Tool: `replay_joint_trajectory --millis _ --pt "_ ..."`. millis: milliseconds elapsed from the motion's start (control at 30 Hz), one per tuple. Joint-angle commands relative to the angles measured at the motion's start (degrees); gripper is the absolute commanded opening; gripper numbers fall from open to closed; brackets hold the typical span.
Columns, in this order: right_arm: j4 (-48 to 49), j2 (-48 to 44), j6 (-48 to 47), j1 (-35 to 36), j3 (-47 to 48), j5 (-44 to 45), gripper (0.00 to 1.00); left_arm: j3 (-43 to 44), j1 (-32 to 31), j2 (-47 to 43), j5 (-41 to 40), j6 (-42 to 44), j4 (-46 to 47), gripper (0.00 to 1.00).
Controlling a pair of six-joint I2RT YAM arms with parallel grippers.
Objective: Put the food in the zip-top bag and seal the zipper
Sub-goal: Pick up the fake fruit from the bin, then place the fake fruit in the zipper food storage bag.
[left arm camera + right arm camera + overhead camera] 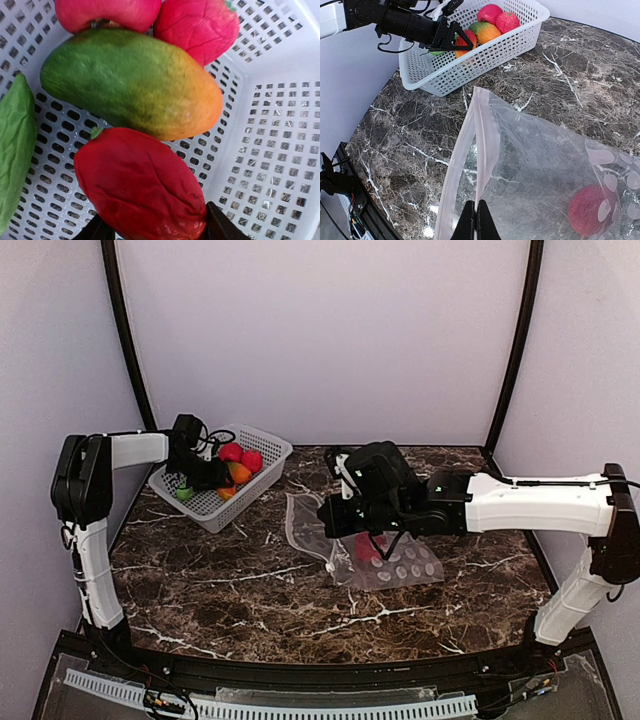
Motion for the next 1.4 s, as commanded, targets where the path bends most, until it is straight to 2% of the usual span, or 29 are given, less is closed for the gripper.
replay_joint_trajectory --millis 0,367,567,833,1033,1200,1367 --pt "1.6 -1.55 0.39 -0.36 -0.49 0.69 0.0 -1.77 0.39 -8.64 -0.93 0.55 0.9 0.52" --pt "1.43 -2.07 0.07 -0.36 -0.22 1.15 0.0 -6.93 0.4 -19.38 1.38 -0.57 3.96 0.52" --pt "0.79 -2.59 -0.7 -0.41 0.5 2.39 0.0 -9.45 -1.66 -28.31 15.19 1.09 9.62 0.51" --pt "0.21 -3.5 -1.17 -0.47 1.4 3.82 0.0 -15.79 -10.66 -38.68 28.4 4.64 15.55 0.52" --pt "0.02 -4.06 -1.87 -0.49 1.54 4.38 0.0 -20.25 -16.55 -40.43 38.59 6.12 15.07 0.53" --pt "-0.07 -4.24 -2.0 -0.46 1.95 4.9 0.0 -21.31 -19.96 -39.71 40.78 8.49 12.27 0.52" --pt "-0.07 -4.23 -2.2 -0.45 2.32 4.86 0.0 -18.56 -23.04 -36.09 41.62 13.47 4.56 0.52"
